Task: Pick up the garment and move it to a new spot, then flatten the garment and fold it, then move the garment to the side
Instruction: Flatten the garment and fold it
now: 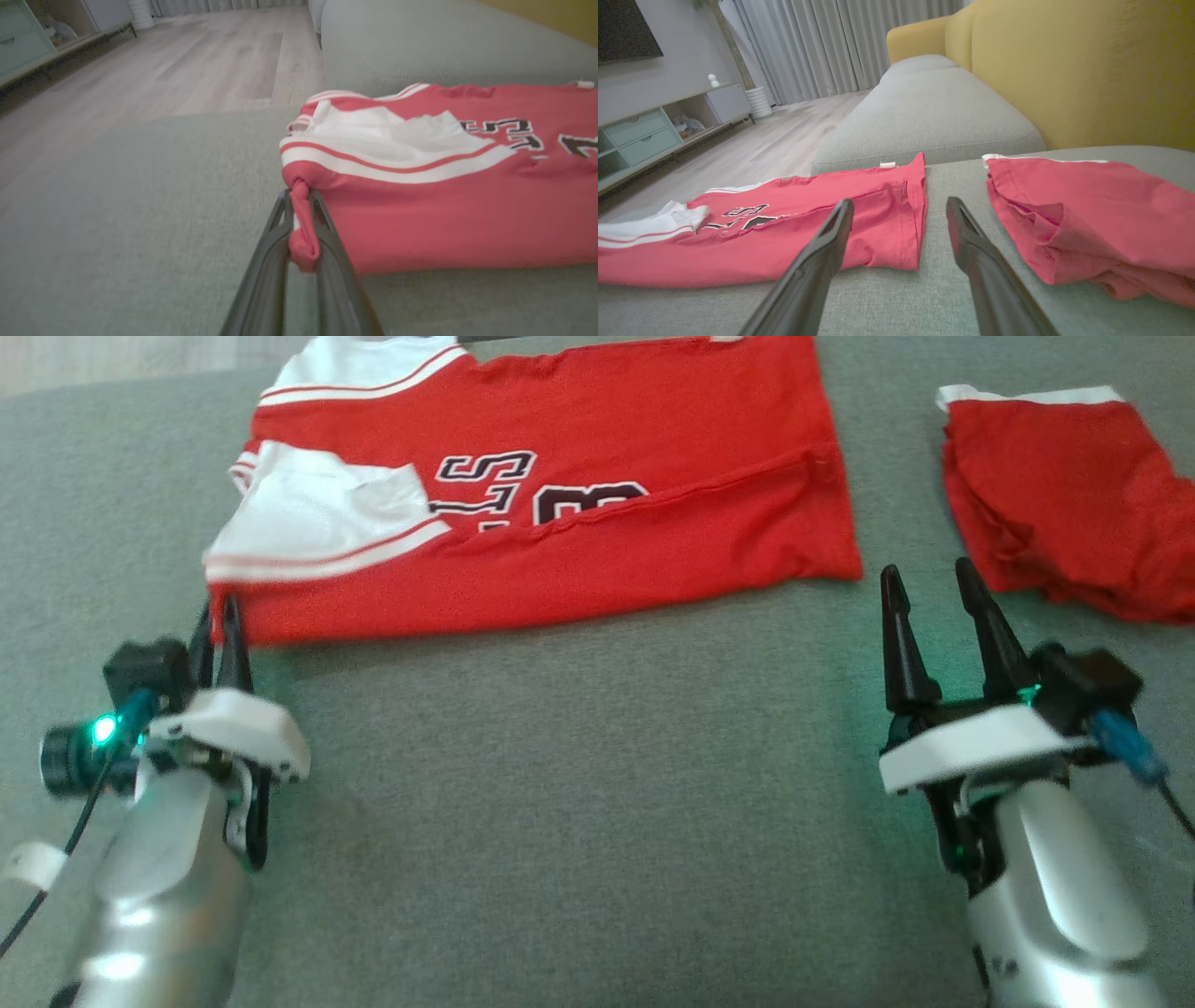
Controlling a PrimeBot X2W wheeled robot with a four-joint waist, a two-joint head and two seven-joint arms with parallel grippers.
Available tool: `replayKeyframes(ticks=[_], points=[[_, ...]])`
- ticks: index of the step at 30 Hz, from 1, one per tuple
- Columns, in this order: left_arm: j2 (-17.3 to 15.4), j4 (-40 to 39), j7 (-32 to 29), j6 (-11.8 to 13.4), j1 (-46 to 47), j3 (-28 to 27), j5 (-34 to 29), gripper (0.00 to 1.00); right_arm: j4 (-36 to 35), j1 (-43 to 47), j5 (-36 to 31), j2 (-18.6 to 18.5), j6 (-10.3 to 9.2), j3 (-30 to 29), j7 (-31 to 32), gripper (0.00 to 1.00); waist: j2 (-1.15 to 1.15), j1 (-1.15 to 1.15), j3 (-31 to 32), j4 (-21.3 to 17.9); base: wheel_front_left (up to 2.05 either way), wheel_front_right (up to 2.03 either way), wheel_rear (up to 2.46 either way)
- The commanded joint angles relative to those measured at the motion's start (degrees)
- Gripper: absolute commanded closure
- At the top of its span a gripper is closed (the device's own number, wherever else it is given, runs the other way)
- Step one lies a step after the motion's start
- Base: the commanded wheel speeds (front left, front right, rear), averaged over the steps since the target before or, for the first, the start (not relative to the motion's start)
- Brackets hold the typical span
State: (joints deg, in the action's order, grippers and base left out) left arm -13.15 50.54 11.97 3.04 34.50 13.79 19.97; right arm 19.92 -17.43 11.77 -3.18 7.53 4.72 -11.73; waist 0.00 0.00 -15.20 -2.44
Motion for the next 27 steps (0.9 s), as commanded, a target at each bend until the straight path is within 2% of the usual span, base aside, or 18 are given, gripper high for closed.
replayKeyframes(ticks=[1,6,12,23,24,25,26,27], points=[[-2.61,-2.67,1.25,0.6,3.38,-1.33,-0.67,1.0,-0.71,-2.94,-0.61,0.3,-0.04,0.74,1.01,0.0,0.0,0.0,0.04,0.6,0.0,0.0,0.0],[-2.56,-9.97,2.84,0.65,4.83,-0.38,-2.89,1.0,6.24,-8.85,-1.11,0.3,-0.04,-2.47,6.87,0.0,0.0,0.0,-0.76,2.16,0.0,0.0,0.0],[-2.1,-17.62,3.0,-0.37,4.18,1.24,-5.47,1.0,18.51,-16.77,-1.37,0.3,-0.04,-5.38,13.34,0.0,0.0,0.0,-1.73,3.88,0.0,0.0,0.0],[-0.35,-20.24,3.02,-1.81,3.97,2.98,-7.35,1.0,34.21,-24.92,-7.87,0.3,-0.04,-6.84,15.96,0.0,0.0,0.0,-2.89,6.52,0.0,0.0,0.0],[-0.3,-20.17,3.02,-1.81,3.95,2.91,-7.39,1.0,35.11,-25.33,-8.41,0.3,-0.04,-6.5,16.11,0.19,0.0,0.0,-2.84,6.59,0.0,0.0,0.0],[-0.29,-20.03,3.02,-1.77,3.89,2.83,-7.43,1.0,35.81,-25.7,-8.91,0.3,-0.04,-6.25,16.04,0.74,0.0,0.0,-2.76,6.63,0.0,0.0,0.0],[-0.26,-19.83,3.02,-1.74,3.78,2.75,-7.46,1.0,36.3,-25.96,-9.45,0.3,-0.04,-6.05,15.67,1.0,0.0,0.0,-2.59,6.64,0.0,0.0,0.0],[-0.24,-19.52,3.02,-1.75,3.59,2.7,-7.46,1.0,36.65,-26.15,-9.94,0.3,-0.04,-5.96,15.18,1.0,0.0,0.0,-2.34,6.61,0.0,0.0,0.0]])
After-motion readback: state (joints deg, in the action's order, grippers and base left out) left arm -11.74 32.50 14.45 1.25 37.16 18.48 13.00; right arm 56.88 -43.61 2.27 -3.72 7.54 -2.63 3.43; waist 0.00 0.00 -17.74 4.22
